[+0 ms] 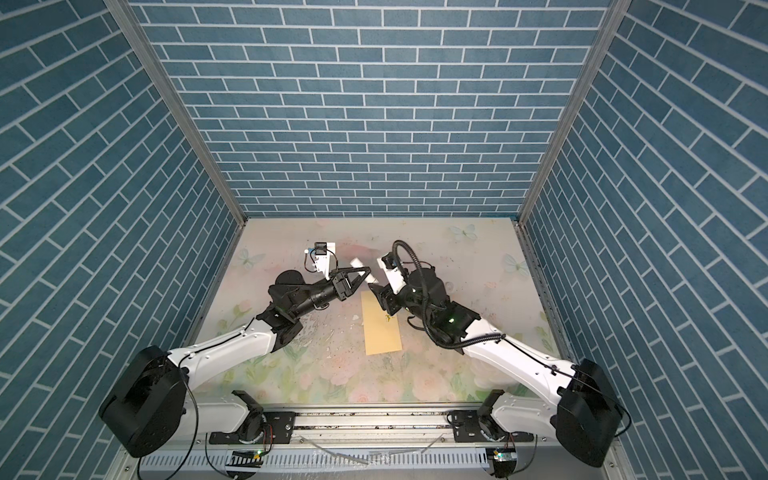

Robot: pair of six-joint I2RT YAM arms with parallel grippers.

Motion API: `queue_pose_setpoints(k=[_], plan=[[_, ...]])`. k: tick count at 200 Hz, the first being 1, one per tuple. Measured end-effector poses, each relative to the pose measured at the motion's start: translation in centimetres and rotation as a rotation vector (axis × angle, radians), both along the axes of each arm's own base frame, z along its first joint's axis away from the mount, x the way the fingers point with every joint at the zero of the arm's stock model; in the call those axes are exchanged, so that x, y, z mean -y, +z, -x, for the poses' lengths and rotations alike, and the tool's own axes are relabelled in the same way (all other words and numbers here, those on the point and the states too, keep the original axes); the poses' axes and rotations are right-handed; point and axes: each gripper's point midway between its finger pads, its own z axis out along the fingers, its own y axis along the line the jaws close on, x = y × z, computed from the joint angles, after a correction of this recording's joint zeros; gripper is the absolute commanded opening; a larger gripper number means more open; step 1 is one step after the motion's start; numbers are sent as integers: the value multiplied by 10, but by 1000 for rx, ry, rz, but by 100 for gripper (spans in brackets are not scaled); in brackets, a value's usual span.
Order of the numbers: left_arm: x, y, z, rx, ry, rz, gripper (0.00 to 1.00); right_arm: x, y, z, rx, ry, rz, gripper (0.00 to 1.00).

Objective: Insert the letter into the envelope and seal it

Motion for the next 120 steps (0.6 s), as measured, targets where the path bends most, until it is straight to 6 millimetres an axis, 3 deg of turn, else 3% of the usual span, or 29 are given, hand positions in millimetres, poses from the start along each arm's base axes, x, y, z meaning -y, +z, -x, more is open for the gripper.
queue_pose_setpoints(k=[37, 76, 120], plan=[[2, 3, 6, -3, -30, 8, 0, 1, 9, 8, -120, 162, -169, 58], [3, 4, 8, -11, -46, 15, 0, -12, 5, 18, -239, 310, -258, 49], [3, 6, 10, -13, -58, 25, 0, -17, 0, 21, -313, 367, -288, 27]])
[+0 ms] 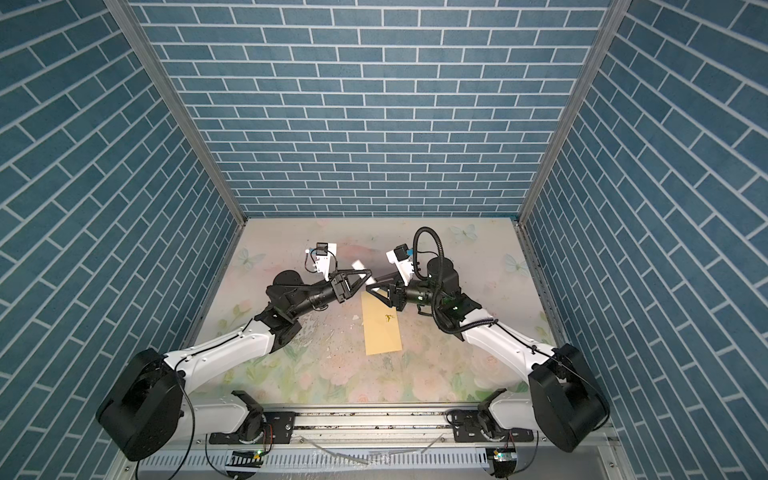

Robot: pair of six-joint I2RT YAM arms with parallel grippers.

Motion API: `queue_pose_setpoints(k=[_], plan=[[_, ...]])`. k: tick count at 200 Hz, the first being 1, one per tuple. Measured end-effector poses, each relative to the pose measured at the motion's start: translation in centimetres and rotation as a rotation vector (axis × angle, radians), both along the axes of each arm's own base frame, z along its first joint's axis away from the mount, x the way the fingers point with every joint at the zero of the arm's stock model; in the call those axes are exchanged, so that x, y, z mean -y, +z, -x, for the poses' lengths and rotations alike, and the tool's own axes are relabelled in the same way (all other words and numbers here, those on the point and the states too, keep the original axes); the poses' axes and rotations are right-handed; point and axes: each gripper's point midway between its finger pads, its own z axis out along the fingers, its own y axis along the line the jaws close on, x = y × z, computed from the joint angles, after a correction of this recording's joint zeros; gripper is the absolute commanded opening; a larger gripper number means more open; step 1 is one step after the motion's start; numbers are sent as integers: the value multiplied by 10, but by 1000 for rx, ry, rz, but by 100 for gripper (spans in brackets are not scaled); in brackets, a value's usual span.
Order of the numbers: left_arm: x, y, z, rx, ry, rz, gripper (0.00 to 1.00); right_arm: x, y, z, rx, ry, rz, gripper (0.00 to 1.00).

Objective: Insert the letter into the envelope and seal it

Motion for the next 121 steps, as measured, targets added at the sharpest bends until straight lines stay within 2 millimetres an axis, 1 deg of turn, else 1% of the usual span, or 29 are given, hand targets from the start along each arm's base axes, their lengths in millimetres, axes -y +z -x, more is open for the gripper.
queue_pose_setpoints(k=[21, 54, 93, 121], plan=[[0, 2, 1, -6, -6, 10, 0, -1, 1, 2, 8, 18, -7, 13], [0, 3, 1, -6, -5, 13, 0, 0, 2, 2, 8, 12, -9, 0], [-1, 2, -1, -11, 7, 13, 0, 2, 1, -4, 36, -62, 24, 0], [-1, 0, -2, -17, 10, 12, 0, 1, -1, -5, 129, -205, 125, 0]])
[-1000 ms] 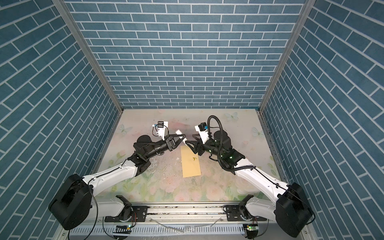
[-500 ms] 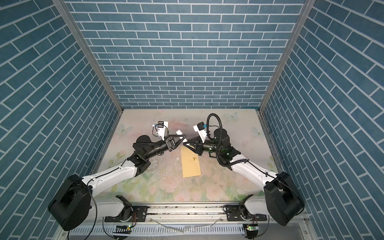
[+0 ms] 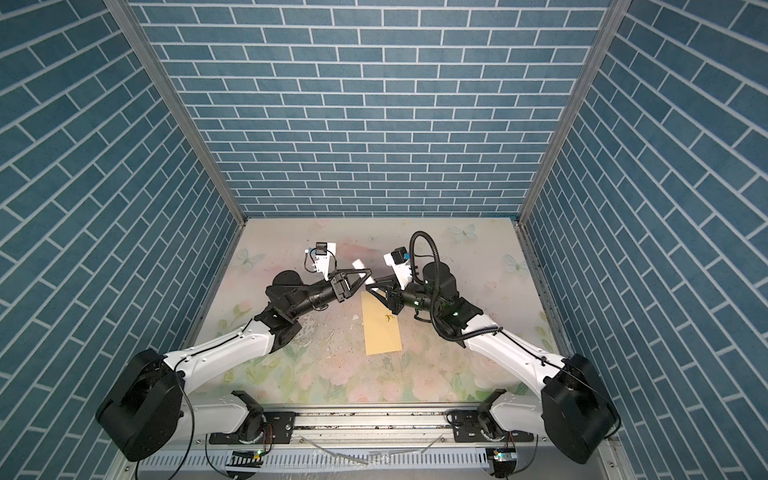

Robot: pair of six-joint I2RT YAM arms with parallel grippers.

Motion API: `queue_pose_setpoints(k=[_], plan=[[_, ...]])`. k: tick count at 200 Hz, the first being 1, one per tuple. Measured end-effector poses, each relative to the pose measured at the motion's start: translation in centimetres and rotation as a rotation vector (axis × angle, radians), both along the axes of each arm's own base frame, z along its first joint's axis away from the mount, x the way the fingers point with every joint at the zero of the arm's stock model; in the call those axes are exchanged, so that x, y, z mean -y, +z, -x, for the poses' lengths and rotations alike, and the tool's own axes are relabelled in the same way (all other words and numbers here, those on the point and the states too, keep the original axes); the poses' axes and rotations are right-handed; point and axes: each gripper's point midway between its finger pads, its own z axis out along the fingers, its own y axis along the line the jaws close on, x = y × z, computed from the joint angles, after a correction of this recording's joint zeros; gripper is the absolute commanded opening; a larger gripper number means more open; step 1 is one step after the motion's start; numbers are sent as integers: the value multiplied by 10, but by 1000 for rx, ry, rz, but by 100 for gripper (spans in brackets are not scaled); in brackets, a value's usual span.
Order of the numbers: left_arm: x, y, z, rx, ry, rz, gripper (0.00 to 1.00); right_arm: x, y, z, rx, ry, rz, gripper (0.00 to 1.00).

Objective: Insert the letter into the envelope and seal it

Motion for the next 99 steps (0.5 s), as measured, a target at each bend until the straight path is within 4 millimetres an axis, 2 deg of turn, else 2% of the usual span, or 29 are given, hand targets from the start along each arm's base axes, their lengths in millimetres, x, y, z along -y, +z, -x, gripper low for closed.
queue_pose_setpoints(k=[45, 99], plan=[[-3, -6, -11, -7, 43, -4, 0, -8, -6, -12, 208, -268, 257, 0], [-11, -22, -31, -38, 136, -30, 0, -19, -24, -34, 424, -504, 572, 0]])
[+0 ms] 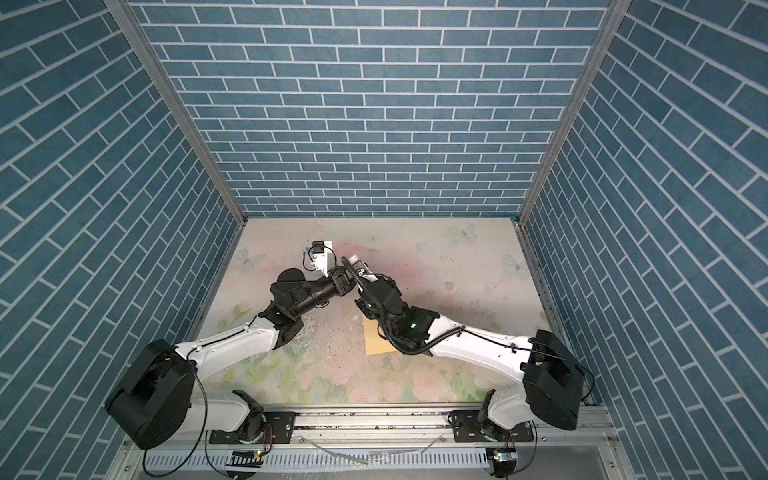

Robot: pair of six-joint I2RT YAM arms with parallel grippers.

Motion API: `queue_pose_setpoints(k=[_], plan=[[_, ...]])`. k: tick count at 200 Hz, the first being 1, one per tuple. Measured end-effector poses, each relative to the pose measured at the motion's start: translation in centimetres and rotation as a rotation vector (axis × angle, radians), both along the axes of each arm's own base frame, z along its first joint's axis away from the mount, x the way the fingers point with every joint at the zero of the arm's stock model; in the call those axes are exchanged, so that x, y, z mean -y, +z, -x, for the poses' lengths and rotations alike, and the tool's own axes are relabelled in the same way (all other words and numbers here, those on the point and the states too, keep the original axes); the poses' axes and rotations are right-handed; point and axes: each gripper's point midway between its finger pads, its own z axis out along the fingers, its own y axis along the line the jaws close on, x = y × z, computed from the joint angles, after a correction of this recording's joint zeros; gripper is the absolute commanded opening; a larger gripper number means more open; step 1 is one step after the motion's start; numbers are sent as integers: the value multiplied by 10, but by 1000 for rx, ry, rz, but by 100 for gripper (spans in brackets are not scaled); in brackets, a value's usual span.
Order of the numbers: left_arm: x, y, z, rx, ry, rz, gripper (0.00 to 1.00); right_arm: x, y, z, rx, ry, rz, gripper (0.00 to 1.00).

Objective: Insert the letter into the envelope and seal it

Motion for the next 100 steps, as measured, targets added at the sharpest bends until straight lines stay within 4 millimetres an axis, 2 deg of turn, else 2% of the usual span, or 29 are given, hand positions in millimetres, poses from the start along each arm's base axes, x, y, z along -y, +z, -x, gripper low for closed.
queue_pose_setpoints(k=[33, 54, 69, 100], plan=[[-1, -5, -3, -12, 16, -11, 0, 0, -5, -4, 50, -58, 89, 0], [-1, -5, -3, -9, 13, -8, 0, 0, -2, -3, 37, -33, 75, 20], [1, -1, -1, 3, 5, 0, 0, 3, 2, -2, -1, 18, 24, 39], [10, 8, 15, 37, -66, -1, 0, 21, 9, 5, -124, 153, -174, 60]])
